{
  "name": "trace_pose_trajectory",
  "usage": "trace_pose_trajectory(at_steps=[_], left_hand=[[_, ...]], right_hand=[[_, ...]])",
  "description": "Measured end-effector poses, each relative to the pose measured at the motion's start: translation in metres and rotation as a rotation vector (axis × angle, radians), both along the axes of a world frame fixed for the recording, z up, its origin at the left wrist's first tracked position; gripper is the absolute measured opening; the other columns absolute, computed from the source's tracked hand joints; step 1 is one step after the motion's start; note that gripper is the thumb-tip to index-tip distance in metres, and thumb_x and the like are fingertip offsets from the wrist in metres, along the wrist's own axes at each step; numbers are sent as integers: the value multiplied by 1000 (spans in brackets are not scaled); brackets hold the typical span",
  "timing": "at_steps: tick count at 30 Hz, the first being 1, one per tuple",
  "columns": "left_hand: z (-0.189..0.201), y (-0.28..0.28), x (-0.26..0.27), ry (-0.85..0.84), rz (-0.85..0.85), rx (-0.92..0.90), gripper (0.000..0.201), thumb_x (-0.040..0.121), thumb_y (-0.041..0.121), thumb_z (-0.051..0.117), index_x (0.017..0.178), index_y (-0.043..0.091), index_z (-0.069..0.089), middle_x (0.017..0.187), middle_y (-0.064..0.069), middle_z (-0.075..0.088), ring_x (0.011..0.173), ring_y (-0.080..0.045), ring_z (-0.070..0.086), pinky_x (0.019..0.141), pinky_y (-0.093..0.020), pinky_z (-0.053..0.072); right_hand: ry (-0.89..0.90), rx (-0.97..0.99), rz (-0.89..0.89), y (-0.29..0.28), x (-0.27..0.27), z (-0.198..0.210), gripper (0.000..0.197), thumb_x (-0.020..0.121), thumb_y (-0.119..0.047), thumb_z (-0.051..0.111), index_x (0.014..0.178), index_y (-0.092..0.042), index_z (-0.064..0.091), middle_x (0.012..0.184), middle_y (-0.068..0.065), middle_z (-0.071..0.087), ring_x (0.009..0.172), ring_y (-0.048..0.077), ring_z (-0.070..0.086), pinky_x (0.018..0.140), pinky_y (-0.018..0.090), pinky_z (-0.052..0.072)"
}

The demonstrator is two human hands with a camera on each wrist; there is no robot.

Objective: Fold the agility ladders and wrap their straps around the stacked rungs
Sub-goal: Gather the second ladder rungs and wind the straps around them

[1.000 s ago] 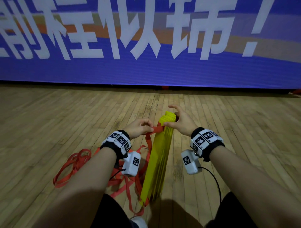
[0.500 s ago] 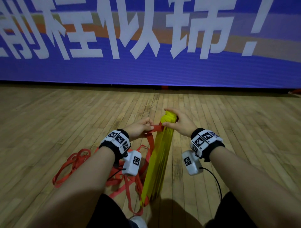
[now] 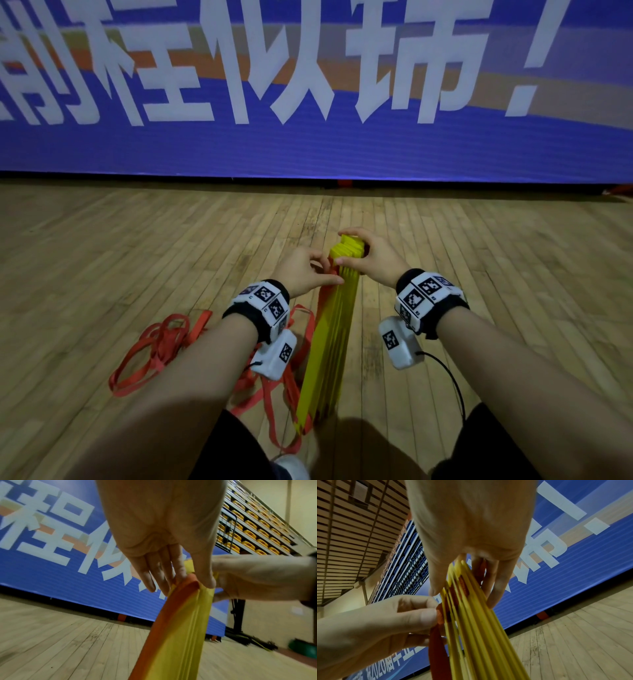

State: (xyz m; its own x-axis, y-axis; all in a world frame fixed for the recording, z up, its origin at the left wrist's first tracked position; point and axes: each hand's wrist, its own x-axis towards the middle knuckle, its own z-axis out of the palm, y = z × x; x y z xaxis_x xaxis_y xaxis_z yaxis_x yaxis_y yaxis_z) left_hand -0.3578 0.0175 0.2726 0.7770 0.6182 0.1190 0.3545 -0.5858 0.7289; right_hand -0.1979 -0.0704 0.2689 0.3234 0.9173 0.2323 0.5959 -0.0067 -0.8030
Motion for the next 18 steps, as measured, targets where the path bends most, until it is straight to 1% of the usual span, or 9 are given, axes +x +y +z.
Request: trace_pose_trajectory(at_steps=[2, 4, 5, 7, 9, 11, 13, 14, 18], left_hand=[[-2, -5, 3, 36, 10, 89, 27, 70, 30, 83, 66, 24, 57, 77, 8, 61, 75, -8, 59, 63, -21, 43], [-3, -6, 4, 31, 15, 114, 29, 73, 27, 81, 63, 25, 54, 76, 5, 61, 73, -8, 58, 61, -20, 40], [-4, -6, 4, 14, 17, 100, 31, 74, 25, 80, 61, 26, 52, 76, 4, 61, 75, -10, 58, 65, -23, 44], [-4, -6, 3, -35, 14, 37, 36, 76, 18, 78, 59, 24, 47, 76, -1, 60, 83, -18, 59, 79, -36, 50], [-3, -7, 3, -53, 10, 12, 40, 78, 11, 75, 59, 22, 42, 77, -6, 57, 89, -28, 59, 85, -44, 50], [-2, -9, 4, -55, 12, 3, 41, 80, 7, 73, 58, 20, 40, 76, -8, 55, 84, -29, 56, 80, -41, 49], [-3, -10, 5, -68, 14, -1, 41, 81, 6, 72, 58, 20, 40, 73, -6, 52, 77, -21, 52, 73, -34, 44], [-2, -11, 5, -71, 17, -8, 41, 81, 7, 72, 58, 19, 40, 73, -6, 52, 77, -19, 52, 73, -33, 43], [-5, -9, 5, -115, 54, -62, 39, 80, 12, 74, 58, 23, 43, 81, -13, 62, 86, -27, 62, 86, -44, 50]], right_hand=[[-11, -4, -1, 0, -1, 0, 58, 75, -32, 78, 127, -26, 53, 108, -7, 57, 97, 17, 59, 83, 45, 54], [-10, -9, -3, -1, -2, 1, 58, 75, -33, 78, 127, -27, 52, 108, -5, 58, 97, 17, 60, 83, 45, 54], [-13, -10, -9, -1, -2, 2, 58, 75, -34, 77, 126, -27, 52, 108, -4, 58, 97, 17, 59, 84, 44, 54], [-31, -4, -26, -3, -1, 3, 58, 75, -35, 77, 126, -26, 52, 110, -3, 58, 98, 16, 58, 86, 40, 53], [-47, 4, -43, -5, -2, 4, 60, 75, -36, 77, 128, -25, 52, 113, -3, 58, 101, 15, 58, 86, 35, 51], [-59, 5, -64, -5, -2, 3, 64, 73, -38, 78, 129, -24, 52, 116, -2, 58, 104, 15, 57, 87, 33, 50], [-72, 1, -82, -4, -4, 3, 66, 72, -41, 78, 129, -25, 52, 120, 0, 59, 107, 15, 56, 89, 35, 50], [-80, 2, -90, -4, -5, 3, 65, 72, -41, 78, 129, -25, 52, 121, 0, 59, 108, 16, 56, 90, 36, 50], [-110, 0, -132, -4, -10, 6, 57, 78, -37, 75, 128, -22, 54, 119, 3, 60, 105, 17, 57, 87, 35, 50]])
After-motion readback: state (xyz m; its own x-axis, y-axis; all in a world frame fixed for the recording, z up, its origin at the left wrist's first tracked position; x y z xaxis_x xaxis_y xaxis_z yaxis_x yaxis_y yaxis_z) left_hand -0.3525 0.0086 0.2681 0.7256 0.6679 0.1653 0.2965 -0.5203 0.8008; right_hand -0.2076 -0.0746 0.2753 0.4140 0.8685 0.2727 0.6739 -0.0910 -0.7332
